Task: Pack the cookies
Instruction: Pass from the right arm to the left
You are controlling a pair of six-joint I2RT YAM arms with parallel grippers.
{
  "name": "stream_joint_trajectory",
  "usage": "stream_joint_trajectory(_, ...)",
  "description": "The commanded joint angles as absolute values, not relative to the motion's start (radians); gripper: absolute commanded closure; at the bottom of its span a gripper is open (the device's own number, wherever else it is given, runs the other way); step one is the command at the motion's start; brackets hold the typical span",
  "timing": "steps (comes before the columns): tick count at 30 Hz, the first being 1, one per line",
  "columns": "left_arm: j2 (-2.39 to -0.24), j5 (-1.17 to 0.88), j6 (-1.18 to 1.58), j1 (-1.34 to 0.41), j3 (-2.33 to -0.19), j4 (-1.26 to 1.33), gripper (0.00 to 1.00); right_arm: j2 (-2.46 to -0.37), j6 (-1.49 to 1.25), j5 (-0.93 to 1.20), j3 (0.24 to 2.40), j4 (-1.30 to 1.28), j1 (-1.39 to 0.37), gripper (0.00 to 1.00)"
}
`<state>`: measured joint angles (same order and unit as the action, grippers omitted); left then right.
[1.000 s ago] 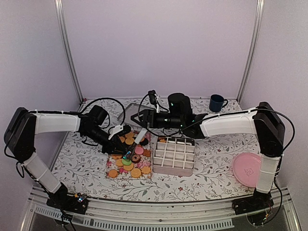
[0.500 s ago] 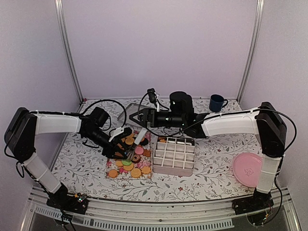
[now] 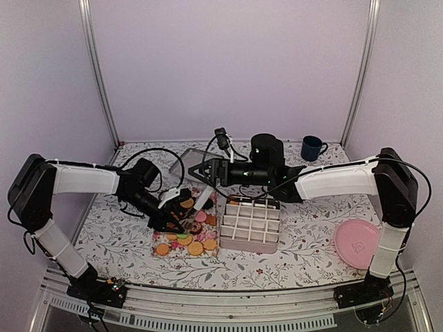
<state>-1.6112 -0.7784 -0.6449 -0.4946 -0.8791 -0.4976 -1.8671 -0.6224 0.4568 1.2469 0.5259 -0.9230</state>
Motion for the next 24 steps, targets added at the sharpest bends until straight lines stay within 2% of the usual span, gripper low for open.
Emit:
stream_joint_trajectory(1, -1.649, -0.800, -0.644, -0.517, -0.891, -0.471, 0.62, -1.825, -0.610, 0.512, 1.223, 0.599, -0.934, 0.18)
stream_joint_trajectory(6, -1.662, -0.803, -0.645, -0.532, -0.910, -0.472, 0.78, -1.810, -0.600, 0.542, 1.219, 0.609, -0.935, 0.15)
stream_joint_trajectory(9, -1.646, -0.810, -0.651, -0.535, -0.916, -0.475, 0.99, -1.795, -0.584, 0.544, 1.218, 0.610, -0.933, 0.13)
stream_joint_trajectory(17, -1.559, -0.840, -0.695, -0.534, -0.939, -0.538, 1.00, -1.721, -0.548, 0.519, 1.190, 0.607, -0.894, 0.00)
stream_joint_trajectory(24, -1.485, -0.980, -0.698, -0.533, -1.071, -0.685, 1.00, -1.587, -0.520, 0.475, 1.150, 0.586, -0.826, 0.01)
